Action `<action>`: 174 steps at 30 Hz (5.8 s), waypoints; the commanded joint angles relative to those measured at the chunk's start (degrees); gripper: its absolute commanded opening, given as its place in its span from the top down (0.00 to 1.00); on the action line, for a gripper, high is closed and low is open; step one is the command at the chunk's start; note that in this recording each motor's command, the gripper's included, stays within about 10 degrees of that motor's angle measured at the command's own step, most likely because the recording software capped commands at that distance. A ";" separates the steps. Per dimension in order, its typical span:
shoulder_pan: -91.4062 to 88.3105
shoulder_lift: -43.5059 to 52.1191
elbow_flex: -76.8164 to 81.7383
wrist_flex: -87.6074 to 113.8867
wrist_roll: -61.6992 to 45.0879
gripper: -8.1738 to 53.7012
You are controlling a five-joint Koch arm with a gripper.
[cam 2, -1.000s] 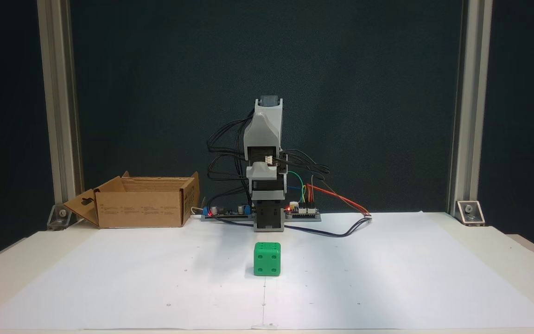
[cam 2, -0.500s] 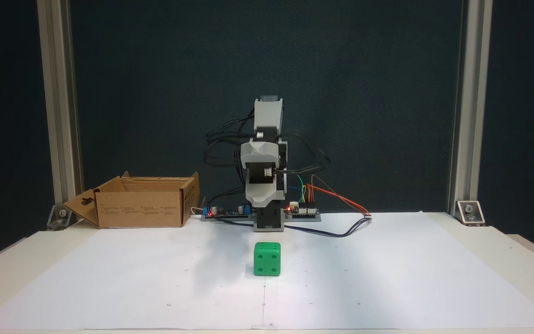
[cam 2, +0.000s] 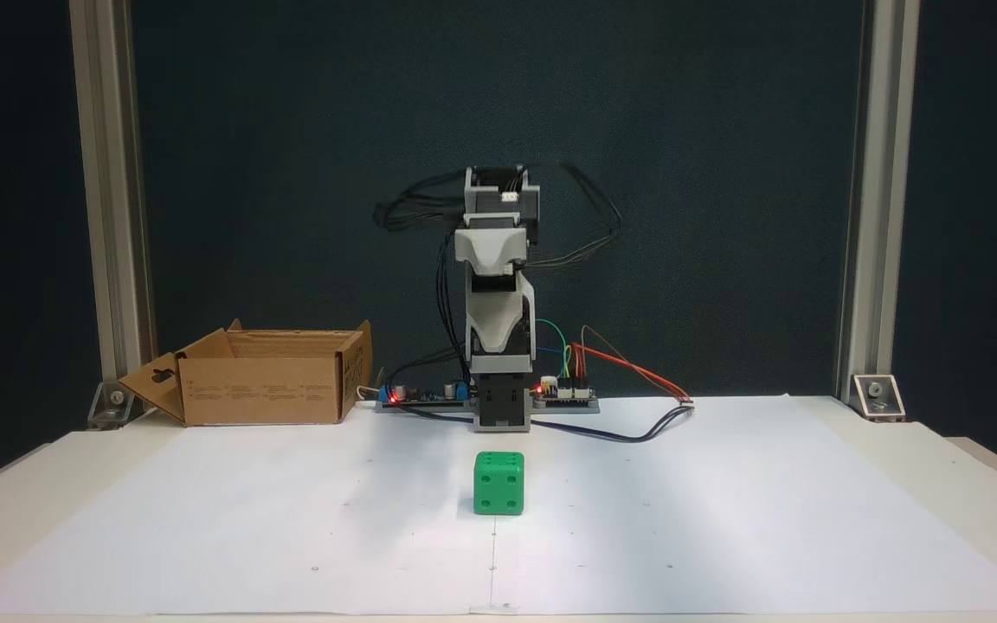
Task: Grasp a green dice and put it in the bin.
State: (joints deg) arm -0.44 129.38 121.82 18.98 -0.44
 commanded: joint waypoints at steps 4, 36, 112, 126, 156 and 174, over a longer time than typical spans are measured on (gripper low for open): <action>-0.26 2.29 -10.46 16.44 2.64 0.17; 1.76 -27.95 -29.97 31.55 2.64 0.16; 0.97 -49.39 -15.12 13.54 4.04 0.20; -0.35 -49.66 -15.12 11.69 5.19 0.25; 3.43 -10.28 -15.21 24.17 7.73 0.68; 62.73 -11.87 -35.16 18.54 -9.40 0.68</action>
State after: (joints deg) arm 57.22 117.51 91.23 39.29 -5.19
